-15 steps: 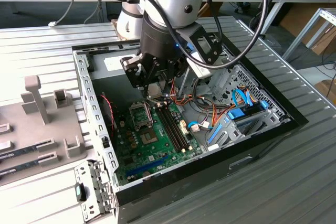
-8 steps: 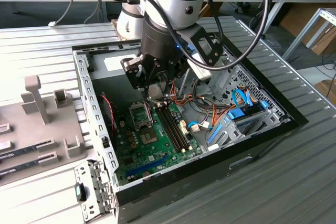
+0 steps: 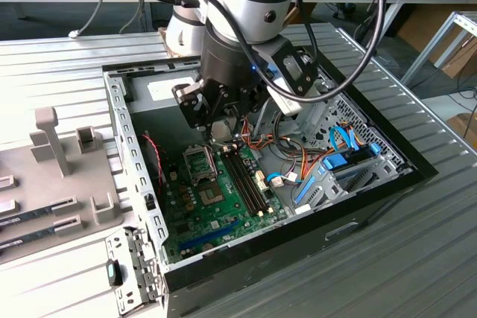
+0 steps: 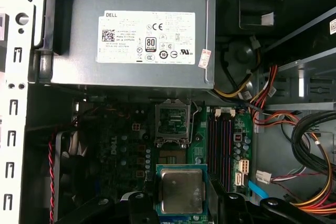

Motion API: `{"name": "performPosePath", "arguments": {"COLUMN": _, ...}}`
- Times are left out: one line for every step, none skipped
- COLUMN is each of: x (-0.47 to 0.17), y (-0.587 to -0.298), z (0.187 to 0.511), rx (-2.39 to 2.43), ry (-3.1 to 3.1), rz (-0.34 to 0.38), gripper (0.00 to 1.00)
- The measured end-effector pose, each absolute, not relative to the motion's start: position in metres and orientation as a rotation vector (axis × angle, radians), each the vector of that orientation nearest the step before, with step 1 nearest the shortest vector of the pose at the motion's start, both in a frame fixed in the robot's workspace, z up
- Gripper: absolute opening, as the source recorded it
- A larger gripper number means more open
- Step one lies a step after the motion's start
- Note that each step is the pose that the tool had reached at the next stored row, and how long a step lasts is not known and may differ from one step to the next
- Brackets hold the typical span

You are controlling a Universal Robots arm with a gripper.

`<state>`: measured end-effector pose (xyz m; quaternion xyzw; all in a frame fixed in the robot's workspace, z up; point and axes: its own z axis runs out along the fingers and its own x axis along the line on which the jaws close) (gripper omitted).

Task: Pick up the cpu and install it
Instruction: 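Pick up the cpu and move it towards the insertion slot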

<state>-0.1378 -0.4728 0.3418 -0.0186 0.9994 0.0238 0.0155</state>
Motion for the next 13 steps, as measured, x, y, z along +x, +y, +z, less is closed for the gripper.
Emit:
{"name": "performPosePath", "arguments": {"x": -0.1378, "y": -0.4732, "z": 0.3417, "rx": -0.058, "ry": 3.109, "rz": 0.074, "gripper": 0.47}}
{"name": "performPosePath", "arguments": {"x": -0.1378, "y": -0.4736, "z": 0.3417, "rx": -0.058, "ry": 3.109, "rz": 0.074, "gripper": 0.47}}
{"name": "performPosePath", "arguments": {"x": -0.1378, "y": -0.4739, "z": 0.3417, "rx": -0.058, "ry": 3.109, "rz": 0.074, "gripper": 0.47}}
{"name": "performPosePath", "arguments": {"x": -0.1378, "y": -0.4744, "z": 0.3416, "rx": -0.058, "ry": 3.109, "rz": 0.074, "gripper": 0.47}}
{"name": "performPosePath", "arguments": {"x": -0.1378, "y": -0.4748, "z": 0.3416, "rx": -0.058, "ry": 3.109, "rz": 0.074, "gripper": 0.47}}
{"name": "performPosePath", "arguments": {"x": -0.1378, "y": -0.4751, "z": 0.3415, "rx": -0.058, "ry": 3.109, "rz": 0.074, "gripper": 0.47}}
{"name": "performPosePath", "arguments": {"x": -0.1378, "y": -0.4755, "z": 0.3415, "rx": -0.058, "ry": 3.109, "rz": 0.074, "gripper": 0.47}}
{"name": "performPosePath", "arguments": {"x": -0.1378, "y": -0.4758, "z": 0.3415, "rx": -0.058, "ry": 3.109, "rz": 0.074, "gripper": 0.47}}
{"name": "performPosePath", "arguments": {"x": -0.1378, "y": -0.4762, "z": 0.3415, "rx": -0.058, "ry": 3.109, "rz": 0.074, "gripper": 0.47}}
{"name": "performPosePath", "arguments": {"x": -0.1378, "y": -0.4766, "z": 0.3414, "rx": -0.058, "ry": 3.109, "rz": 0.074, "gripper": 0.47}}
{"name": "performPosePath", "arguments": {"x": -0.1378, "y": -0.4769, "z": 0.3414, "rx": -0.058, "ry": 3.109, "rz": 0.074, "gripper": 0.47}}
{"name": "performPosePath", "arguments": {"x": -0.1378, "y": -0.4772, "z": 0.3414, "rx": -0.058, "ry": 3.109, "rz": 0.074, "gripper": 0.47}}
{"name": "performPosePath", "arguments": {"x": -0.1378, "y": -0.4775, "z": 0.3414, "rx": -0.058, "ry": 3.109, "rz": 0.074, "gripper": 0.47}}
